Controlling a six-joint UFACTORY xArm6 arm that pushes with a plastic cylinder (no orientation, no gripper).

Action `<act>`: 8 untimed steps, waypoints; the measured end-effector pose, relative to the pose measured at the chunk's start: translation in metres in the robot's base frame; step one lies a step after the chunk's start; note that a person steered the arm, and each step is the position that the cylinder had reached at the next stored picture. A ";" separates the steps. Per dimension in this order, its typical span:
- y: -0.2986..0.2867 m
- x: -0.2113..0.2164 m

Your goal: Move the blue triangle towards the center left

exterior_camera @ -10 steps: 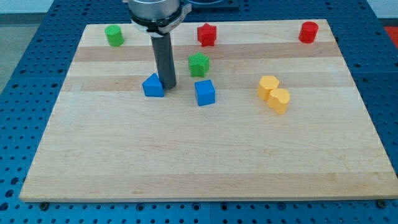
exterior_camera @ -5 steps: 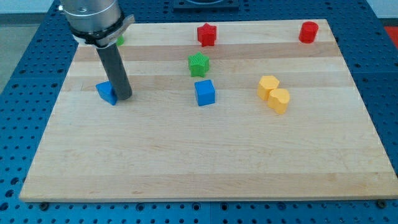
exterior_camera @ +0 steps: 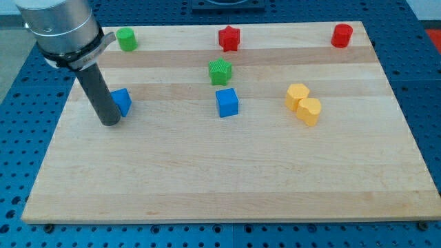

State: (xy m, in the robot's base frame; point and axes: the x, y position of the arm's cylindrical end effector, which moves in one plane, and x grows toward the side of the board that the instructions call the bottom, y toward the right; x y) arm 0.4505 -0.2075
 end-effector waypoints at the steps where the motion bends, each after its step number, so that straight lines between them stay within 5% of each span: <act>1: 0.000 -0.005; 5: -0.002 -0.017; 6: 0.001 0.018; 8: 0.057 0.013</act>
